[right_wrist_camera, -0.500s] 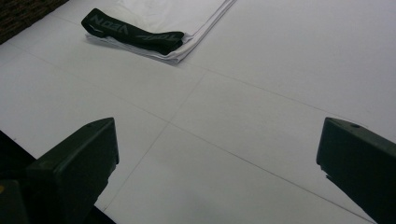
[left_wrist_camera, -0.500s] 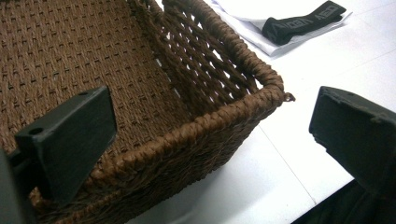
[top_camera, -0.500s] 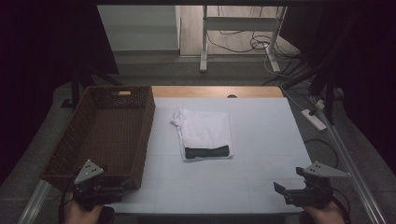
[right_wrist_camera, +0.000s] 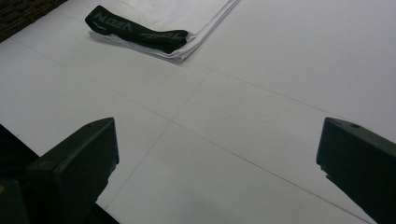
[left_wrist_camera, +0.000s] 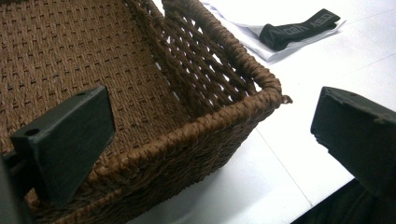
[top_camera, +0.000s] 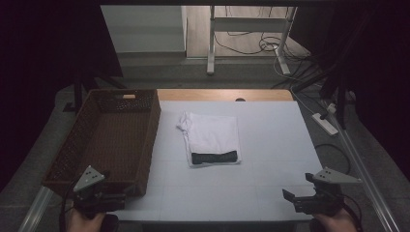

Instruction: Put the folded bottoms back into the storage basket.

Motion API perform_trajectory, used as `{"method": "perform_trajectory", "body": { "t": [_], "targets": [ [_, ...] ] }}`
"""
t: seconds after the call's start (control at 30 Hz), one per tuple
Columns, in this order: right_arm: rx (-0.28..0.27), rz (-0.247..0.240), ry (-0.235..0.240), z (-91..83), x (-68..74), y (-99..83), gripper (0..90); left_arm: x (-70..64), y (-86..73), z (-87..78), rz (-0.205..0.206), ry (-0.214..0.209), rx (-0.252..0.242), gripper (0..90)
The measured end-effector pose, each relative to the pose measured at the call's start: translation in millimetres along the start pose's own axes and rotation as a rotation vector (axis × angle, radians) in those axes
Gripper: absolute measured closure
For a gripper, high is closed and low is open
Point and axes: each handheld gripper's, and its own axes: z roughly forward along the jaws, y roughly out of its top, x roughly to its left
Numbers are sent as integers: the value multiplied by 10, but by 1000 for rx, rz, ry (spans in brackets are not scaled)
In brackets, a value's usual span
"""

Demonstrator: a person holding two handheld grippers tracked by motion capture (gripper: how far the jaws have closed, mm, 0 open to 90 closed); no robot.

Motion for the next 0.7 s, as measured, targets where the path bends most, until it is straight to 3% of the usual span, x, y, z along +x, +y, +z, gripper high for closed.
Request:
{"method": "perform_trajectory", "body": {
  "t": [0.47,0.7],
  "targets": [
    [8,-9,8,6,3,2,0,16,-6,-13,-12,-6,-10,0],
    [10,-11,11,11,8,2,0,37,-6,-21,-19,-47,-28,0]
  ]
}}
